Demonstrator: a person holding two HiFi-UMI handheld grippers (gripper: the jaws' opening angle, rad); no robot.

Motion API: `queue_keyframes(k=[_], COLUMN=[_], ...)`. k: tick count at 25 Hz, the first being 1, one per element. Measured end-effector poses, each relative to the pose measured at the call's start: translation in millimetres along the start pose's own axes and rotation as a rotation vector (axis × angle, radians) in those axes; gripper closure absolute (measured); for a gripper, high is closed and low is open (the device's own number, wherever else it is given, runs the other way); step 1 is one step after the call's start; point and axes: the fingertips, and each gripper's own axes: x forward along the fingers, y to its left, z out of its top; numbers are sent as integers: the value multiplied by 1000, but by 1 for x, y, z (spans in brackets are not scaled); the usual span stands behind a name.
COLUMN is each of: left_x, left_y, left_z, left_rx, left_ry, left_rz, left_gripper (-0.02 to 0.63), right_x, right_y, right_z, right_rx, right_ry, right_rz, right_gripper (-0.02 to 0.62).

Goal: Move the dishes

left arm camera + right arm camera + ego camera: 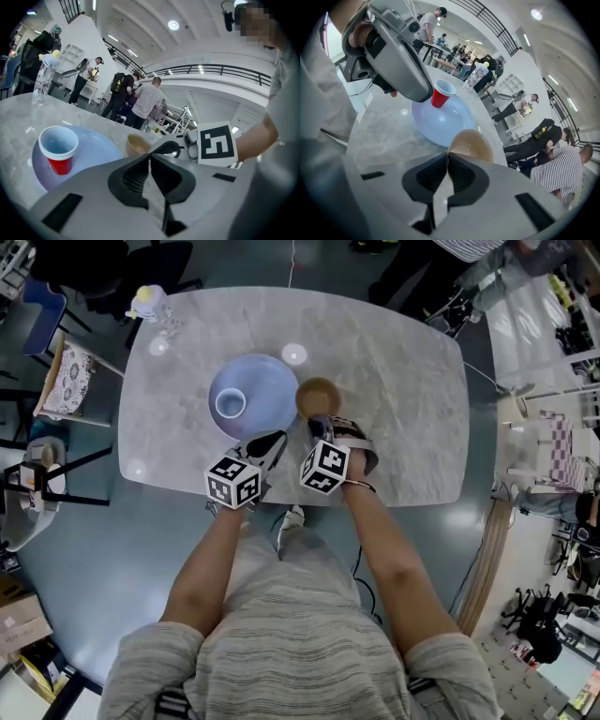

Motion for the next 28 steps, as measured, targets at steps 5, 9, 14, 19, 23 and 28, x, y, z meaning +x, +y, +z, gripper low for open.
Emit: queue_keyframes(k=[5,9,14,19,23,28], left_x=[-17,-29,-39,-46,-50,-54], left_y=[17,31,43,52,58,61], left_z=[6,10,13,13,11,9], left_rx=[-7,-12,-21,-27,-29,-35], left_ry=[-13,-18,-22,-19,-14,-5], left_rz=[18,34,51,60,69,77], left_gripper=[578,578,578,577,578,577], right_x=[11,19,28,40,47,55], right_y=[6,9,13,24,29,38], right_z=[32,50,67,76,81,81], right_rx=[-47,-73,-93,-98,-110,-122], right_ry=[-20,-27,-37,-36,-36,-26], right_rz=[18,32,46,80,88,113], right_gripper=[570,570,570,569,569,569])
